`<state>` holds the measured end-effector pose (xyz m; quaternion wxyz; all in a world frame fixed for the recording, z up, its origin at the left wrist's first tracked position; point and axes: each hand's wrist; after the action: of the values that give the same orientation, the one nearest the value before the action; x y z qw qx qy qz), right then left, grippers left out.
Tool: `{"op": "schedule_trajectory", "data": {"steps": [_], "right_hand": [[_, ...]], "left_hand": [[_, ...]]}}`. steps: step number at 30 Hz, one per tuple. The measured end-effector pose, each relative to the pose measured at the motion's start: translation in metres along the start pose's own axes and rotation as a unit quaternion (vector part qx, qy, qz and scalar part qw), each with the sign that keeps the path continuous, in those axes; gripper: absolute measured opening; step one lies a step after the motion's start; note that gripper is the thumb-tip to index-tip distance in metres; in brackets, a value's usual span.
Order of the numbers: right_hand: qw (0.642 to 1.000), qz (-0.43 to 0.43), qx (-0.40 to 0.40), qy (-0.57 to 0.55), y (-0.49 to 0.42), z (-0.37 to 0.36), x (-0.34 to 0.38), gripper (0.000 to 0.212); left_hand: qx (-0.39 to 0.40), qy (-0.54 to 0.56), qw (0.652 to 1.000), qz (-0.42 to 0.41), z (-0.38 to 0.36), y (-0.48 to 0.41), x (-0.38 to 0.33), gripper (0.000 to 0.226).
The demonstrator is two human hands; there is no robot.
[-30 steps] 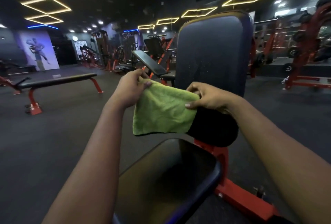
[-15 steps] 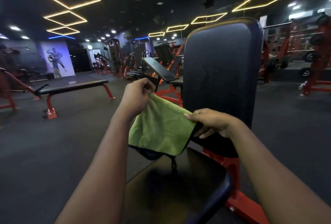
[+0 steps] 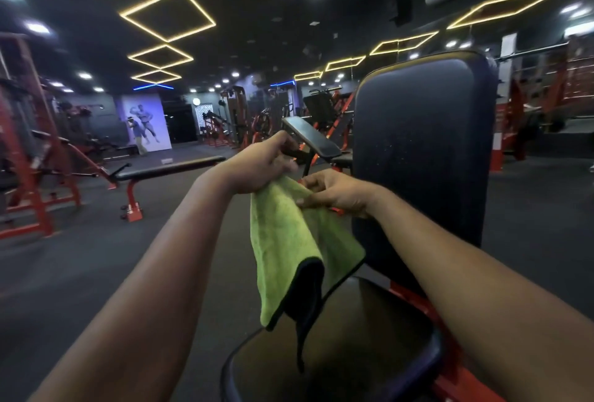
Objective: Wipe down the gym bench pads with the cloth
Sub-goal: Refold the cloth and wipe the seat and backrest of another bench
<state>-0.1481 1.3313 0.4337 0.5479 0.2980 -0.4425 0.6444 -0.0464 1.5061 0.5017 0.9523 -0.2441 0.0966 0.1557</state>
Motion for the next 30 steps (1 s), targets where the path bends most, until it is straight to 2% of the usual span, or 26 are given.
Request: {"op": "schedule_trajectory", "data": {"steps": [2,3,6,8,10,15,17,20,22,24,26,28,30], "right_hand": [[0.992,0.025,-0.042,0.116,0.002,0.013,0.010,0.029],[0.983,0.034,-0.059,0.169,0.003,0.019,0.018,0.025],[0.952,0.046,-0.105,0.284,0.004,0.031,0.038,0.018],[0.932,0.042,-0.129,0.335,0.005,0.037,0.045,0.019],[0.915,0.017,-0.131,0.381,0.007,0.043,0.044,0.023],[0.854,-0.088,-0.144,0.492,0.003,0.039,0.019,0.021],[0.845,-0.119,-0.204,0.479,-0.003,0.032,0.010,0.023],[0.839,-0.122,-0.301,0.437,-0.016,0.025,0.001,0.025],[0.842,-0.111,-0.318,0.421,-0.022,0.024,-0.003,0.021],[0.858,-0.099,-0.310,0.398,-0.024,0.028,-0.006,0.020],[0.873,-0.092,-0.287,0.383,-0.024,0.033,-0.008,0.029],[0.881,-0.095,-0.269,0.377,-0.027,0.032,-0.007,0.032],[0.885,-0.100,-0.292,0.349,-0.029,0.029,-0.010,0.027]], "left_hand": [[0.034,-0.045,0.998,0.024,0.002,0.009,0.006,0.051],[0.064,-0.064,0.995,0.032,0.000,0.012,0.008,0.055],[0.157,-0.134,0.976,0.064,-0.009,0.014,0.017,0.044],[0.168,-0.180,0.966,0.082,-0.009,0.015,0.026,0.038],[0.122,-0.190,0.970,0.093,-0.005,0.016,0.038,0.038],[-0.105,-0.152,0.978,0.093,0.014,0.023,0.052,0.043],[-0.112,-0.133,0.980,0.101,0.024,0.029,0.057,0.054],[-0.035,-0.128,0.983,0.130,0.040,0.042,0.070,0.057],[0.024,-0.168,0.973,0.156,0.050,0.054,0.083,0.060],[0.055,-0.196,0.963,0.178,0.058,0.068,0.096,0.049],[0.039,-0.194,0.960,0.198,0.062,0.081,0.109,0.035],[-0.014,-0.198,0.954,0.223,0.063,0.094,0.121,0.025],[-0.084,-0.188,0.946,0.252,0.059,0.106,0.132,0.022]]}}
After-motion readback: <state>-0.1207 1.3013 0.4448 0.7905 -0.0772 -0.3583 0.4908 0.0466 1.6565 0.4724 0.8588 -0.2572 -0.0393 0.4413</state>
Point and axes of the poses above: each hand's wrist, its own y-axis away from the middle knuckle, its own z-axis out of the back of the hand, x = y × z, and after that the axes turned 2 degrees about x, right-handed
